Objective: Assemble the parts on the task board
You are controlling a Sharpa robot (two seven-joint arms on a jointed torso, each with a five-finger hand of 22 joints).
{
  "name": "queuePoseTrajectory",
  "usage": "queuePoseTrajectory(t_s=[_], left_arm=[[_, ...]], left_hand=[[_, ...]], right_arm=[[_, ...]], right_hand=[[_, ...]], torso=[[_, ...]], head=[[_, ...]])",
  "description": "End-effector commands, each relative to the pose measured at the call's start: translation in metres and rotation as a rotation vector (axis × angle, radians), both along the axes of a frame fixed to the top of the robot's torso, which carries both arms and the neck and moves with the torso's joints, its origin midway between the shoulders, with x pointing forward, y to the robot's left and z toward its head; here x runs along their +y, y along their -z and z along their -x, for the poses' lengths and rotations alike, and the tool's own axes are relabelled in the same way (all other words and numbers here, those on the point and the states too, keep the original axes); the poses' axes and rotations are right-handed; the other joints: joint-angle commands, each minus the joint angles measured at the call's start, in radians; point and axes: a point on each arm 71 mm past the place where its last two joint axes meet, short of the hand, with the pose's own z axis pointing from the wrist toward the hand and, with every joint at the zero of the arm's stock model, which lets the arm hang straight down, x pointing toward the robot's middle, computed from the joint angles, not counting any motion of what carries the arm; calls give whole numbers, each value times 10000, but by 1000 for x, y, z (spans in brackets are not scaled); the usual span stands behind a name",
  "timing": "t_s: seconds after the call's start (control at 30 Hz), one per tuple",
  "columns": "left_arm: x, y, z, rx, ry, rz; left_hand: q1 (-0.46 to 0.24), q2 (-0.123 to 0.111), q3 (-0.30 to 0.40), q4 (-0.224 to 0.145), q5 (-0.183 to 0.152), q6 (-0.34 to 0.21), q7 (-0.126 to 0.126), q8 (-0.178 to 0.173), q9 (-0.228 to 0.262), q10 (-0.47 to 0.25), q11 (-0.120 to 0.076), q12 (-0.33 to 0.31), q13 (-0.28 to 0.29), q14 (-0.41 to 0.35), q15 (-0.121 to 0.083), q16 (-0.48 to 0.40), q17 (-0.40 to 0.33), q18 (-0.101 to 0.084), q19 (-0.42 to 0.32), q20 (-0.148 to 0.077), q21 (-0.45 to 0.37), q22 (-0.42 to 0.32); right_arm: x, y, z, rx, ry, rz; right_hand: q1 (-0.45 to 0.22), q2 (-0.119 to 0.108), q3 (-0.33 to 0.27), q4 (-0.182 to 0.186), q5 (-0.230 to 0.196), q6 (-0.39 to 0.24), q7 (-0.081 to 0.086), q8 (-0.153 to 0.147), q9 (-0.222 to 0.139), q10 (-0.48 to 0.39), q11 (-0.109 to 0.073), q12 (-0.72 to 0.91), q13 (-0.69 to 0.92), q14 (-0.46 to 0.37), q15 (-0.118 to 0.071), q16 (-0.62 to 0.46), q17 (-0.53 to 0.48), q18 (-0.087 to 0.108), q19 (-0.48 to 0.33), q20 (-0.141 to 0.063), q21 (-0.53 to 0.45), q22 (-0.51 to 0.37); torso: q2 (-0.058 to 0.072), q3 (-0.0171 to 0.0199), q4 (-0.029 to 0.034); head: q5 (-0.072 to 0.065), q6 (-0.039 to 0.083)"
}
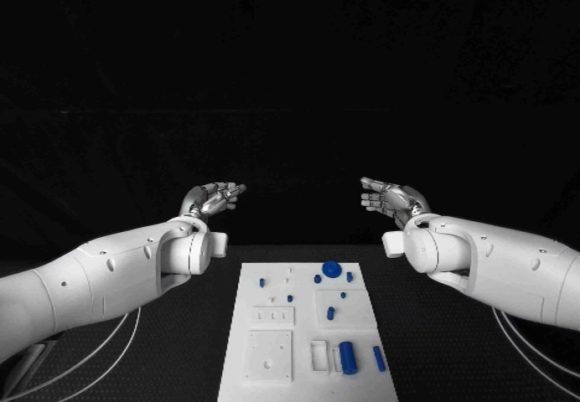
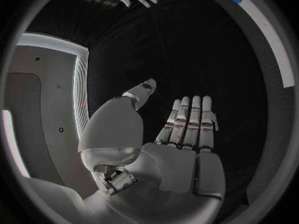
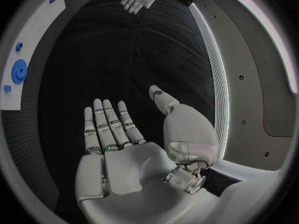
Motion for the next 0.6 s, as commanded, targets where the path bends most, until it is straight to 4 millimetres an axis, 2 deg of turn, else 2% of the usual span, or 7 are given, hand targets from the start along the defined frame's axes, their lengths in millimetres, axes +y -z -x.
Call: queuePoseTrajectory(t_s=[0.03, 0.27, 0.3, 0.4, 0.43, 0.47, 0.6], left_arm=[[-1, -3, -11, 771, 998, -5], [5, -10, -21, 851, 1014, -189], [5, -7, -18, 907, 1239, -115], [6, -8, -16, 754, 1257, -121], [5, -8, -16, 706, 1301, -125], [5, -9, -15, 644, 1370, -134], [7, -11, -9, 340, 1586, -289]], left_hand=[[192, -16, 101, -8, 42, 112, 9, 74, 71, 135, 17, 57, 15, 120, 5, 72, 52, -154, 87, 6, 54, 332], [228, 51, 77, 0, 38, 134, 64, 93, 82, 184, 75, 77, 25, 207, 34, 125, 91, -154, 121, -16, 85, 333], [234, 57, 73, -2, 38, 141, 74, 97, 84, 196, 86, 81, 28, 220, 40, 132, 96, -154, 129, -20, 91, 332], [265, 123, 60, -9, 41, 220, 145, 142, 103, 314, 167, 132, 51, 356, 75, 210, 137, -138, 234, -64, 152, 338], [291, 165, 43, -26, 48, 297, 192, 185, 120, 429, 220, 179, 71, 471, 96, 273, 169, -135, 335, -107, 209, 338], [342, 212, 20, -69, 62, 458, 252, 269, 150, 639, 274, 262, 104, 695, 120, 392, 225, -116, 528, -188, 310, 334], [431, 312, -33, -183, 124, 839, 337, 440, 199, 1117, 355, 433, 163, 1267, 124, 669, 351, -30, 943, -292, 528, 325]], right_arm=[[4, 2, -7, 1303, -1643, 45], [-2, -4, -15, 1560, -1835, 233], [-6, -8, -25, -103, -1999, 3303], [-4, -7, -25, -595, -2204, 4359], [-4, -7, -25, -764, -2286, 4738], [-3, -6, -25, -942, -2395, 5134], [2, -2, -23, -1368, -2914, 6551]], right_hand=[[395, -4, 163, -176, 70, 236, 668, 158, 102, 321, 82, 83, 32, 283, 85, 157, 115, 122, 194, 39, 69, 384], [996, -110, 350, -648, 113, 555, 717, 358, 145, 812, 107, 202, 72, 754, 162, 367, 250, 261, 588, 4, 145, 392], [996, -110, 350, -648, 113, 555, 717, 358, 145, 812, 107, 202, 72, 754, 162, 367, 250, 261, 588, 4, 145, 392], [1034, -116, 364, -679, 118, 580, 709, 372, 146, 849, 98, 204, 70, 789, 151, 379, 258, 277, 631, 2, 143, 386], [1660, -184, 746, -1056, 376, 1135, 635, 683, 270, 1488, -145, 522, 203, 1397, -30, 717, 415, 456, 1106, -83, 325, 403], [1872, -210, 922, -1191, 387, 1392, 564, 805, 305, 1802, -264, 640, 241, 1676, -145, 847, 479, 551, 1425, -86, 402, 377], [2117, -286, 1295, -1363, 430, 1888, 449, 978, 329, 2379, -470, 776, 266, 2244, -376, 1067, 632, 766, 2058, -93, 452, 263]], torso=[[0, -1, -1], [0, -1, -1], [-2, -18, -4], [10, -21, -10], [17, -24, -9], [18, -24, -13], [102, -22, 41]], head=[[0, 1], [0, 1], [41, -53], [56, -64], [60, -73], [71, -94], [95, -80]])
